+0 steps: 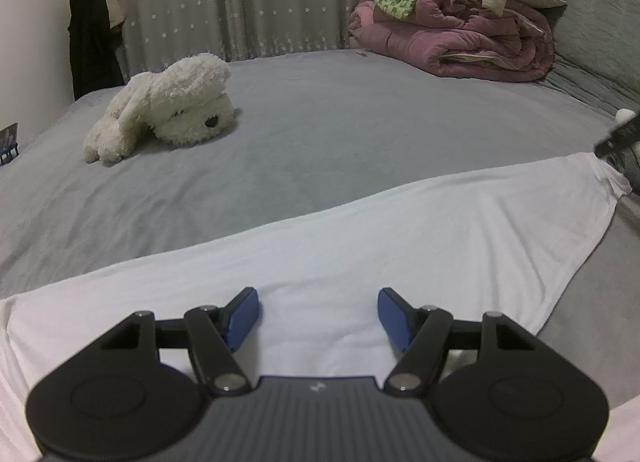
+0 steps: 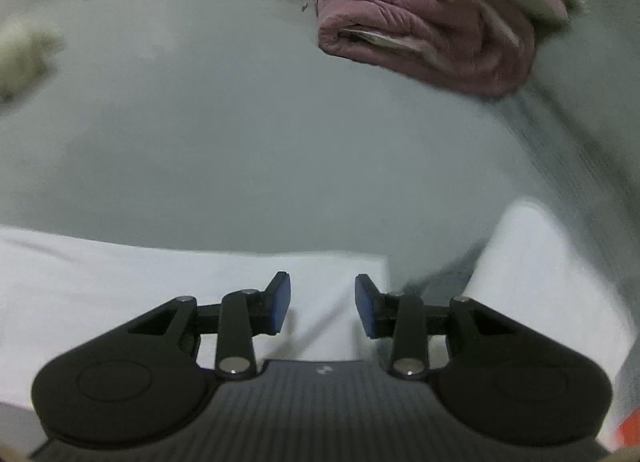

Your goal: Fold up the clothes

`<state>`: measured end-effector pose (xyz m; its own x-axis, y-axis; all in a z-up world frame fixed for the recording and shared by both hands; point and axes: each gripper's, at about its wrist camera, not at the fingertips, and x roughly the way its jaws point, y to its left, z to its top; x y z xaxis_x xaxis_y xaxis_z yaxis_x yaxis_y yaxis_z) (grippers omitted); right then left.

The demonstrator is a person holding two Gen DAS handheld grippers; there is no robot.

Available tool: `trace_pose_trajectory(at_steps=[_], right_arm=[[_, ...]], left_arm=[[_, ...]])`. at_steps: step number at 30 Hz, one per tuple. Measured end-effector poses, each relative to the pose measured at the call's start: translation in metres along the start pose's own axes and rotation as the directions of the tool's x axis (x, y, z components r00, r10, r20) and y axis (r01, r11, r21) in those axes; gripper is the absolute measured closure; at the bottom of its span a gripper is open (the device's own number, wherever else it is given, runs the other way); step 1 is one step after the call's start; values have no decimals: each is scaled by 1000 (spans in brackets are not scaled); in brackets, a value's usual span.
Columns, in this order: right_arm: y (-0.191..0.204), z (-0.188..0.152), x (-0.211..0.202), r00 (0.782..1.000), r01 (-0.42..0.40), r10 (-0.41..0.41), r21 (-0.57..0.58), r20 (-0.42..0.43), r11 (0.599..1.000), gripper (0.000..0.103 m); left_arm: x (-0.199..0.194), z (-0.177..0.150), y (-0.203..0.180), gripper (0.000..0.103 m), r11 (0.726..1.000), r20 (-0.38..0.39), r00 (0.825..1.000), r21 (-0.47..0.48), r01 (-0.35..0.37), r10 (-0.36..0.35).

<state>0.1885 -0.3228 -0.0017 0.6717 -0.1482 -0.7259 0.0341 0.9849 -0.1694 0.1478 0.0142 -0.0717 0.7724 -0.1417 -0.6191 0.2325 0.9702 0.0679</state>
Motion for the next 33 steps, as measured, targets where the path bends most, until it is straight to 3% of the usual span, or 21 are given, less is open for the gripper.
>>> trace_pose_trajectory(at_steps=[4, 9, 11, 14, 17, 21, 22, 26, 28, 30, 33], right_arm=[[-10, -38, -16, 998, -53, 56, 248, -4, 967, 64], [-35, -75, -13, 998, -62, 46, 542, 43, 838, 64], [-36, -82, -7, 994, -95, 47, 598, 95, 796, 63], [-29, -86, 2, 987, -118, 20, 632, 160, 766, 66], [-21, -86, 6, 986, -59, -46, 597, 159, 800, 101], [-14, -80, 13, 974, 122, -196, 469, 112, 875, 103], [-13, -81, 18, 974, 135, -201, 444, 105, 886, 103], [-12, -84, 17, 976, 141, -196, 407, 96, 903, 95], [-17, -85, 12, 980, 118, -175, 435, 94, 893, 85], [-20, -89, 4, 984, 94, -154, 472, 89, 876, 63], [-16, -94, -11, 988, 63, -124, 500, 89, 864, 61]], left_arm=[[-3, -2, 0, 35, 1000, -3, 1000, -5, 3, -3], [-3, -4, -1, 34, 1000, 8, 1000, -7, -8, 8], [-3, -5, -2, 34, 1000, 14, 1000, -5, -11, 11], [-2, -6, -2, 33, 1000, 18, 1000, -8, -10, 10], [-2, -7, -2, 32, 1000, 20, 1000, -9, -10, 10], [-1, -6, -1, 31, 1000, 18, 1000, -13, -4, 4], [-1, -6, -1, 31, 1000, 17, 1000, -12, -4, 4], [-3, -4, -1, 31, 1000, 11, 1000, -8, -1, 1], [-4, -3, 0, 31, 1000, 4, 1000, -4, 4, -4], [-8, 0, 5, 31, 1000, -7, 1000, -4, 1, -1], [-17, 5, 15, 31, 999, -19, 999, -23, -30, 30]])
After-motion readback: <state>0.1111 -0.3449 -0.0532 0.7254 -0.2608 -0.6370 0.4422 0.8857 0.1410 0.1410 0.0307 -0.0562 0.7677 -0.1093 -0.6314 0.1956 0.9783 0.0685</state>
